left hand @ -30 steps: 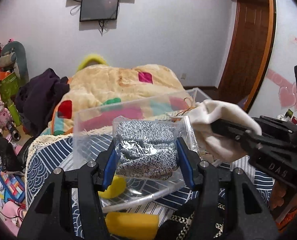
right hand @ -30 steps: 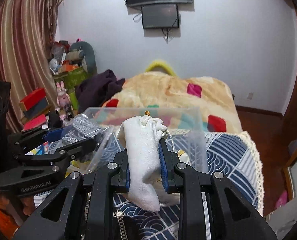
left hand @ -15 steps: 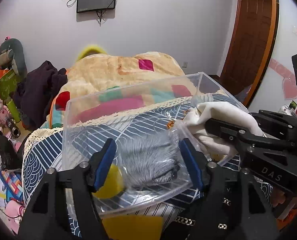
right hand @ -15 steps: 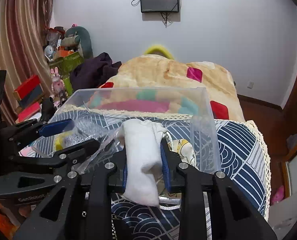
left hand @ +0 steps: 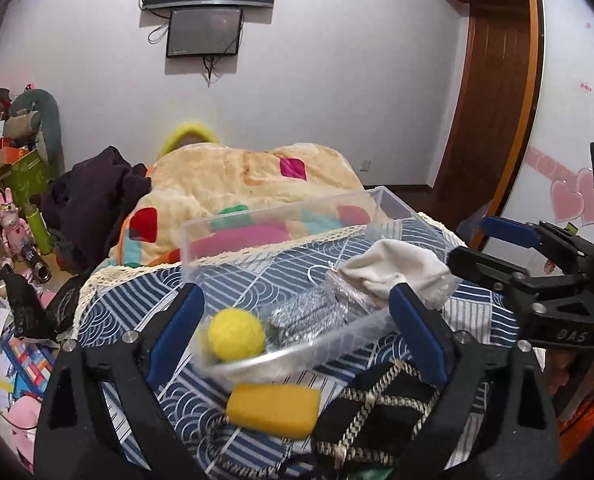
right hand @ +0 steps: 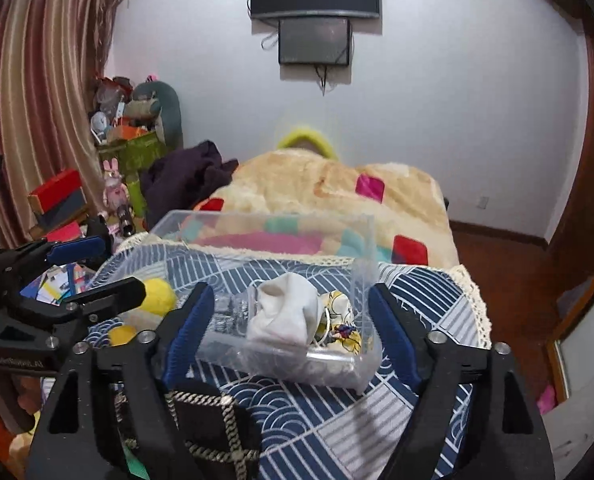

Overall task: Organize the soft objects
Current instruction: 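Release the silver pouch and white sock into the clear box with both grippers, then grasp the yellow sponge with the left gripper while the right grasps the black cap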

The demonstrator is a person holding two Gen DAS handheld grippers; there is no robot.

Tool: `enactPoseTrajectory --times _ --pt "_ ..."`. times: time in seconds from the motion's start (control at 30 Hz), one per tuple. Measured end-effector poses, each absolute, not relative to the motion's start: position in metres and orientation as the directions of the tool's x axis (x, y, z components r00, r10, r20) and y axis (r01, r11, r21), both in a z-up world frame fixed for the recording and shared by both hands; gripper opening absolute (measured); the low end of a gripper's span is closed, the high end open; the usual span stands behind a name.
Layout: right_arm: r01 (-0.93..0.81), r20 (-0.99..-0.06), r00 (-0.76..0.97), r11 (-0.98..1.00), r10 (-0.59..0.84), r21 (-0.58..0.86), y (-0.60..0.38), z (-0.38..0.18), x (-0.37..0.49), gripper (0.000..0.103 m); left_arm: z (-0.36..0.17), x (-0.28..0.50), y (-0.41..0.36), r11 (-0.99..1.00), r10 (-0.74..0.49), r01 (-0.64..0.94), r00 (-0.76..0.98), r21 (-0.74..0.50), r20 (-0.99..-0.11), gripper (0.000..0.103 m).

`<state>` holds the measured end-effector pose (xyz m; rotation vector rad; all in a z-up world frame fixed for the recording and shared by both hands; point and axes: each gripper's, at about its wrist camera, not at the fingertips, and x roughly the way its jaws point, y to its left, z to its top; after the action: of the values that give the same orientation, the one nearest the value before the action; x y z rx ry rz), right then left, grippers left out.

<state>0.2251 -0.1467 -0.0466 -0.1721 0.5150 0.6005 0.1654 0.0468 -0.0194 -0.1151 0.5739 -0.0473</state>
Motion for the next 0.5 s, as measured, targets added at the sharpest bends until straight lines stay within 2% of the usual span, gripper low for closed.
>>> enactPoseTrajectory --times 0.27,0.5 --pt "-0.631 -0.525 0.637 0.773 0.565 0.065 -0.149 -0.062 0.197 0.085 -0.037 0.127 0.059 0.991 -0.069 -0.011 0.82 -0.136 -0.569 0.097" --pt "-0.669 -0.615 0.539 0.736 0.575 0.102 -0.131 -0.107 0.186 0.084 -0.07 0.109 0.065 0.992 -0.038 -0.049 0.772 -0.119 -0.634 0.097"
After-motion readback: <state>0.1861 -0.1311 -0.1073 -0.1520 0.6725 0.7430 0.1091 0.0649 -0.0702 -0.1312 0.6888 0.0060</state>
